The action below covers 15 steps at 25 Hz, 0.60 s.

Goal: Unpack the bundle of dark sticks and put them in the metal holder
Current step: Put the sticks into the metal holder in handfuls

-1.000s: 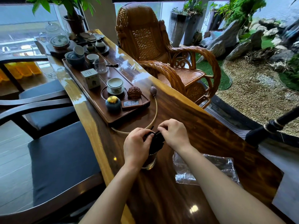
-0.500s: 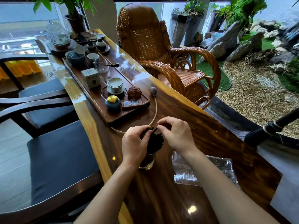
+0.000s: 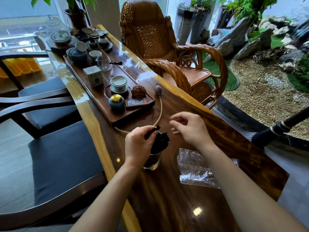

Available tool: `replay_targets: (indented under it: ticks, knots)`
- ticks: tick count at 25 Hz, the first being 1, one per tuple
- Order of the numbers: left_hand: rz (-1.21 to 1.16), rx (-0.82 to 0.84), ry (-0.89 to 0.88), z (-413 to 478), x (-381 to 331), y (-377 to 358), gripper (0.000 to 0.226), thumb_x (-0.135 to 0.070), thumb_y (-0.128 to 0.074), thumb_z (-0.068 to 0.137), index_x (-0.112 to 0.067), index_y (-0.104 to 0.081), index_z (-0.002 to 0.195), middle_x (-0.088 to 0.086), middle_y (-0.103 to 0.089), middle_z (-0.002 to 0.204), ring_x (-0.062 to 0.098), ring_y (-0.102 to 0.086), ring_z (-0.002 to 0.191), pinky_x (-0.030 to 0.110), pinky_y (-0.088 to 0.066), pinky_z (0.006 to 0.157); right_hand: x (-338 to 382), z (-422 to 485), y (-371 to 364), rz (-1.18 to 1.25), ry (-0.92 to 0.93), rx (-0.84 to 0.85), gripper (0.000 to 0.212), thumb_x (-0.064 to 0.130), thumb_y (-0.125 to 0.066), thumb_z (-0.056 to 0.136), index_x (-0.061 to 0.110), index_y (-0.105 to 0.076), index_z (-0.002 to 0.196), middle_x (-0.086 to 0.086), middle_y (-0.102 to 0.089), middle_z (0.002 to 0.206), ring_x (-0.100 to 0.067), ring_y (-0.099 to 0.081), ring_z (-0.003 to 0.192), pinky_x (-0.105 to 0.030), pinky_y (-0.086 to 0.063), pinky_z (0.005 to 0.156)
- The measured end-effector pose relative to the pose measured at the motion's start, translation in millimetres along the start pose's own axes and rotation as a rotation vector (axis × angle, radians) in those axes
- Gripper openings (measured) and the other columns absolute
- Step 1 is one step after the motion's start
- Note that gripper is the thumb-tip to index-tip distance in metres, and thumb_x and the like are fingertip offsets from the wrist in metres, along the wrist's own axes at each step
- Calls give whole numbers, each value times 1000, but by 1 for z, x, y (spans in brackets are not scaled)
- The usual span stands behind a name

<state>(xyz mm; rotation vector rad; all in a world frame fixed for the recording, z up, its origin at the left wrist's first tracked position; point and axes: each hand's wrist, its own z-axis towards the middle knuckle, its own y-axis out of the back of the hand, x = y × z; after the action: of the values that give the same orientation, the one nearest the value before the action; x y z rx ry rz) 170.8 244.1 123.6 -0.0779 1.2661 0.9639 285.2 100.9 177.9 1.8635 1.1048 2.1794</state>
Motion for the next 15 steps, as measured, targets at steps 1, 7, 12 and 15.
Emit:
replay_targets:
  ticks: [1, 7, 12, 15]
  knots:
    - [-3, -5, 14, -2, 2, 1, 21, -11, -76, 86, -10, -77, 106, 5, -78, 99, 15, -73, 90, 40, -61, 79, -9, -4, 0, -42, -65, -19, 3, 15, -74, 90, 16, -76, 92, -6, -77, 80, -16, -76, 68, -34, -66, 70]
    - [6, -23, 34, -6, 4, 2, 20, -10, -77, 85, -10, -78, 105, 5, -78, 99, 15, -73, 89, 39, -61, 79, -34, -33, -30, -149, -252, 88, 15, 33, -78, 84, 20, -77, 77, 0, -77, 68, -13, -74, 58, -43, -64, 71]
    - [-1, -19, 34, -7, 4, 4, 21, -12, -77, 85, -11, -77, 106, 3, -78, 100, 13, -73, 90, 38, -61, 79, -32, -30, -36, -117, -219, -28, 9, 21, -74, 87, 19, -78, 79, 0, -76, 67, -14, -73, 55, -43, -64, 70]
    - [-1, -18, 29, -8, 5, 5, 22, -12, -76, 85, -11, -77, 108, 3, -78, 102, 12, -72, 92, 37, -61, 79, -30, -31, -34, -70, -219, -41, 11, 17, -71, 90, 14, -77, 81, -6, -76, 67, -17, -74, 56, -44, -64, 68]
